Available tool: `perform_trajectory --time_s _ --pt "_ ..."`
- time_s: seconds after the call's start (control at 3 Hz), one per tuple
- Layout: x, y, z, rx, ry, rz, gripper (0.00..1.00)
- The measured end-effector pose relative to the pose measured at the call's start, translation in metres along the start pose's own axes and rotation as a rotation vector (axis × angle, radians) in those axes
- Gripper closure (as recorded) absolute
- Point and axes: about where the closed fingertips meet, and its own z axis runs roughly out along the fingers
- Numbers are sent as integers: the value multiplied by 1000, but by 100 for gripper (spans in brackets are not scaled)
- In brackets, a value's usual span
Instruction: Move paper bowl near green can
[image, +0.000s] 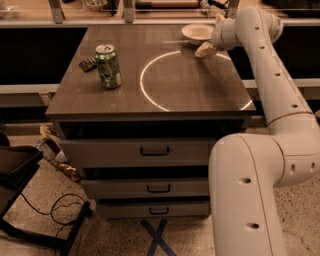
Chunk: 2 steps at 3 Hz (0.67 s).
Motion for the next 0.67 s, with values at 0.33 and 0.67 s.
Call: perform_trajectory --time_s 0.33,0.67 --pt "0 0 0 0 0 0 0" --pt "-1 -1 -1 0 0 0 9"
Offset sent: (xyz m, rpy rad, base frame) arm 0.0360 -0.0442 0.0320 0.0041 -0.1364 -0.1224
